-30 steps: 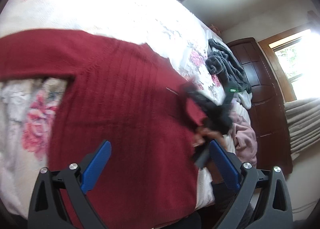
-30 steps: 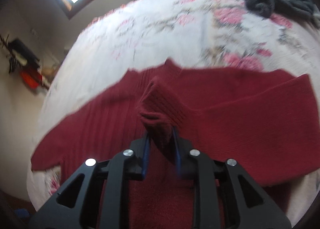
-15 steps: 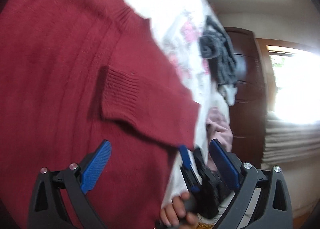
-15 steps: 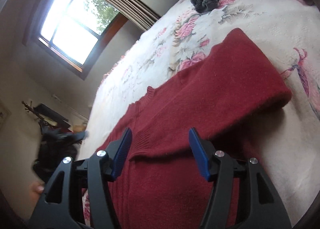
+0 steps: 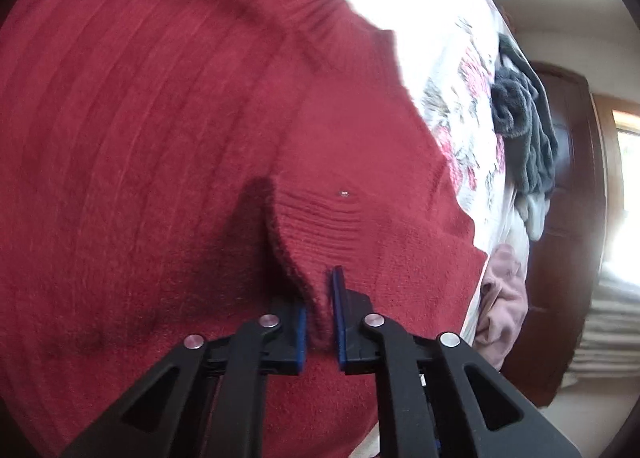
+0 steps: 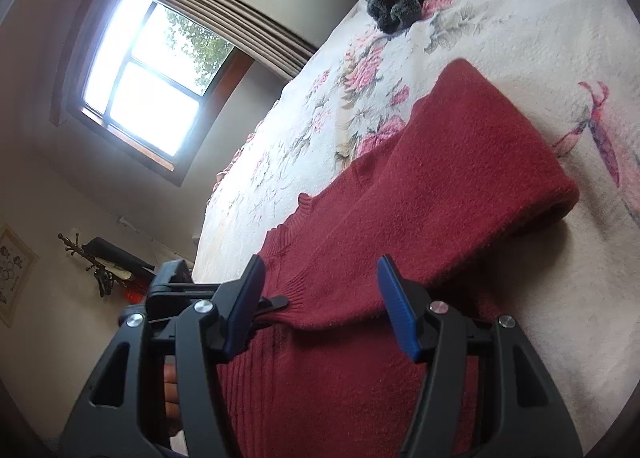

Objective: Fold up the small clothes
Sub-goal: 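Grasp the other sleeve cuff with the left tool and lift it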

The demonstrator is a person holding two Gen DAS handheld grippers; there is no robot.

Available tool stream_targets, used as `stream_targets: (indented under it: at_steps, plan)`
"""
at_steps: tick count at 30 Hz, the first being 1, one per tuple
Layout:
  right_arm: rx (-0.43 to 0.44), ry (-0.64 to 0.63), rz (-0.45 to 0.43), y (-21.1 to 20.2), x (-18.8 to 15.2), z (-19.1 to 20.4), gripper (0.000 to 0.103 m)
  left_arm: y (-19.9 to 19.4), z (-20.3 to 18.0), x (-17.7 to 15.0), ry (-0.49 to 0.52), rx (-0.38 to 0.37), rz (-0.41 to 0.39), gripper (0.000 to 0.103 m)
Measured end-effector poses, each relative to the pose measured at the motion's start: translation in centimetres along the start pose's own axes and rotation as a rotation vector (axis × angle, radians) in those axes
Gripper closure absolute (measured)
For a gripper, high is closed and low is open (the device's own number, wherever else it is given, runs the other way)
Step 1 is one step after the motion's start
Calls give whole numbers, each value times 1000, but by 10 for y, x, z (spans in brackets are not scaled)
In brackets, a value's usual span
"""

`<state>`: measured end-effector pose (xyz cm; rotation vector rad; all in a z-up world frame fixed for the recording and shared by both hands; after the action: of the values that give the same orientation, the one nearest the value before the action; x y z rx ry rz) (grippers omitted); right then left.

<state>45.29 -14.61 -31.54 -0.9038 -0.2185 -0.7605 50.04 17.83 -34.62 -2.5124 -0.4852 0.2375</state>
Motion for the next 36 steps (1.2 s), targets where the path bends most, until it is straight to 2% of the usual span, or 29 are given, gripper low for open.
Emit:
stream_targets:
  at_steps: [4,8,11,14,17,22,32,36]
  plan:
    - [-33,-40,-47,-3,-2,10,46,-24,-59,5,185,-18,-28,95]
    - [-22,-49,-57,-5,-4,17,46,-73,-120,11,357,-53,-106,95]
    - [-24,-62,-69,-5,-3,19,48,-105,-141,14,432,-47,-146,95]
    - [-17,-54,-54,-1,-3,18,48,-135,-142,19,463,-23,-182,95]
    - [-18,-61,-48,1,-5,17,48,-159,-127,25,451,-1,-211,95]
    - [-19,-75,-37,5,-6,17,48,-187,-74,38,375,30,-252,95]
    - [-39,-106,-17,15,-11,18,48,-184,62,55,183,100,-252,95]
    - [-41,-106,-11,17,-12,17,48,-176,112,53,104,159,-243,95]
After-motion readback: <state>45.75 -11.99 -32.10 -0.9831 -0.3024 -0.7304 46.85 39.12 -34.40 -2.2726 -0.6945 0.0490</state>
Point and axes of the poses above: each gripper's, at about its wrist camera, not at the fingertips, and y roughly the way its jaws point, z to its left, x to its top, the point moved 1 cm from there along y, roughly the way its jaws point, and after that the axes turned 15 degrees about -x, right-handed, at the moved point
